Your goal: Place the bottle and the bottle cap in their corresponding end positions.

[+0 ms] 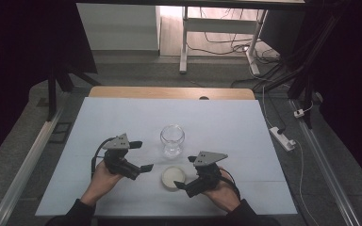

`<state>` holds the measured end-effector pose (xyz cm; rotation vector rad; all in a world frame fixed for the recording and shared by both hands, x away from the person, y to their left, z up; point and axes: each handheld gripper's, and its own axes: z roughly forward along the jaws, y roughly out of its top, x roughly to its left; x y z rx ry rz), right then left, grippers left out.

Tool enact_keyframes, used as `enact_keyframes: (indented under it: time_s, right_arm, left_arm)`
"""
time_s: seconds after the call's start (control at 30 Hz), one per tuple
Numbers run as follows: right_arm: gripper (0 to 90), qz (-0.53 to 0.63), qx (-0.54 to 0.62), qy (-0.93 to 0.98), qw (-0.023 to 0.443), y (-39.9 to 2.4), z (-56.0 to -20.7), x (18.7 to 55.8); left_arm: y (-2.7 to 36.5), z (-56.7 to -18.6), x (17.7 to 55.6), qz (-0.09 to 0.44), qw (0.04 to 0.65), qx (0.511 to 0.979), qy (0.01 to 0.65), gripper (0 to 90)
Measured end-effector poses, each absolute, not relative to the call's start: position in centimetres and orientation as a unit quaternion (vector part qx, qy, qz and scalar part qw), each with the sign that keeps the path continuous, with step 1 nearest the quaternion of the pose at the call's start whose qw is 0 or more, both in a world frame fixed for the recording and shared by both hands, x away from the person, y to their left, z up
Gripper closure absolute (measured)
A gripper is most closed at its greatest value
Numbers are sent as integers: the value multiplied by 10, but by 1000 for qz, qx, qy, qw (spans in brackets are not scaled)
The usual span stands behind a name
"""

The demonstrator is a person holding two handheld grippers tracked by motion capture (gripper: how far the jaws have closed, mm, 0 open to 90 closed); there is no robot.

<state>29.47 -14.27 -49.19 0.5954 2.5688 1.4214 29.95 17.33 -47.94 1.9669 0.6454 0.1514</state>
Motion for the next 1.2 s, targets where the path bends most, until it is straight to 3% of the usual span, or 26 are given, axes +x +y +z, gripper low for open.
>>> enact_keyframes:
  time_s: [1.2]
  right_arm:
    - [0, 476, 268, 825, 144, -221, -477, 268]
  left_arm:
    - [245, -486, 220, 119, 513, 780, 337, 0]
